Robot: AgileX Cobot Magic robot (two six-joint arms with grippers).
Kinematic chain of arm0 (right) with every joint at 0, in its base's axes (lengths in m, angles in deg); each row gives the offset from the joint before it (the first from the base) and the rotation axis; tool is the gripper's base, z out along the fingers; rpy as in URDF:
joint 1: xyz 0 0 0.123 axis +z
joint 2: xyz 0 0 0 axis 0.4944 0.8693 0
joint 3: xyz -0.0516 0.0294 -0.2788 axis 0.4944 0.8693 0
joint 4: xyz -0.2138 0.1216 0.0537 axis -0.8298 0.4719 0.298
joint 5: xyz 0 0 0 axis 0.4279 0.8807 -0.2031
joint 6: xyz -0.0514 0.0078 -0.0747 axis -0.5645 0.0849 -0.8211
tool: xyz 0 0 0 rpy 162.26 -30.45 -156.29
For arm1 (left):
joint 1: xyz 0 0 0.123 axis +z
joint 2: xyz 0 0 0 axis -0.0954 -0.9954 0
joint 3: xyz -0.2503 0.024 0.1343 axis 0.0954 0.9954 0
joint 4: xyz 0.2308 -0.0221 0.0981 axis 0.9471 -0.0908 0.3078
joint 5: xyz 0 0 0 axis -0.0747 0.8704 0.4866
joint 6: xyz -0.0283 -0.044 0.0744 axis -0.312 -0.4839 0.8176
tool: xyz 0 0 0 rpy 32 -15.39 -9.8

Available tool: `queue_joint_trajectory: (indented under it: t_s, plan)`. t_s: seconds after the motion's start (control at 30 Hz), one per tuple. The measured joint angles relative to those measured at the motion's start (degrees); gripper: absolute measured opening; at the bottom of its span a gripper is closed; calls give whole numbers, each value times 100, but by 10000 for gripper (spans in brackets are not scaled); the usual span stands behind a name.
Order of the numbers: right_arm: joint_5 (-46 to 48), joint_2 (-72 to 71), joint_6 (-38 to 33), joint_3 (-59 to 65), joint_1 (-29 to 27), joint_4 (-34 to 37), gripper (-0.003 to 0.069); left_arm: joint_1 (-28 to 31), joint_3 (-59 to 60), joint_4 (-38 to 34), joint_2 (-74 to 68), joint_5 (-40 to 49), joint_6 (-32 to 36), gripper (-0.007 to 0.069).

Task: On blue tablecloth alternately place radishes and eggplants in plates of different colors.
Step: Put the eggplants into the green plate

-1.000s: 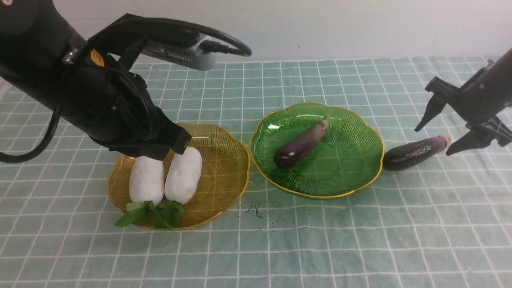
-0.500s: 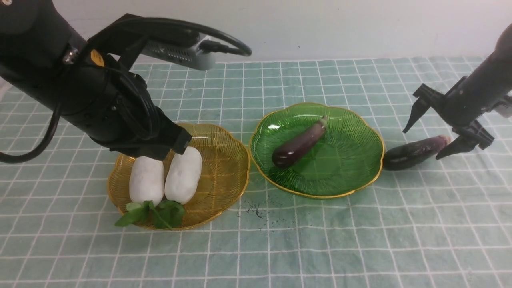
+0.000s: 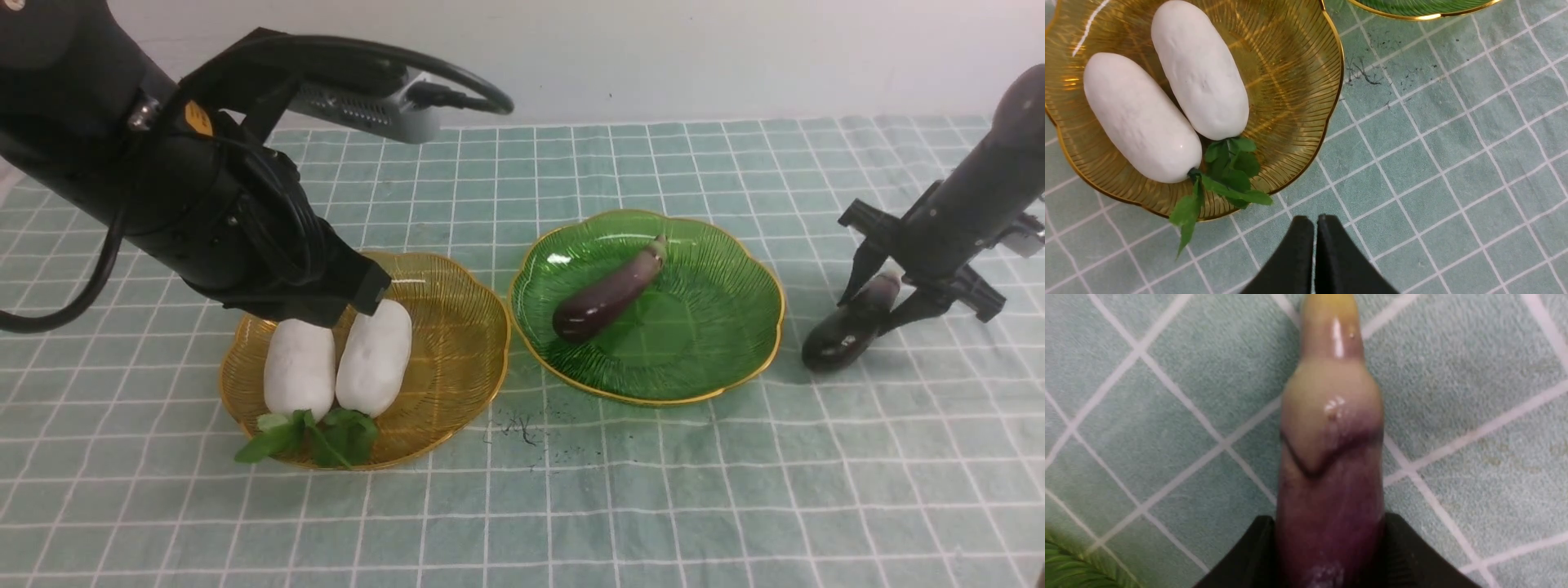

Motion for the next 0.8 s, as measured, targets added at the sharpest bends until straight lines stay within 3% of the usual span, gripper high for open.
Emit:
queue_joint_trajectory:
  t_s: [0.37, 0.63, 0.8]
  plan:
    - [23, -1161, -823, -1007, 256, 108, 305, 0, 0, 6, 0, 133, 0, -8]
    - [127, -1265, -893, -910, 1581, -606, 305, 0, 0, 6, 149, 150, 0, -8]
    - [126, -697, -871, -867, 2046, -606, 305, 0, 0, 1, 313, 172, 0, -8]
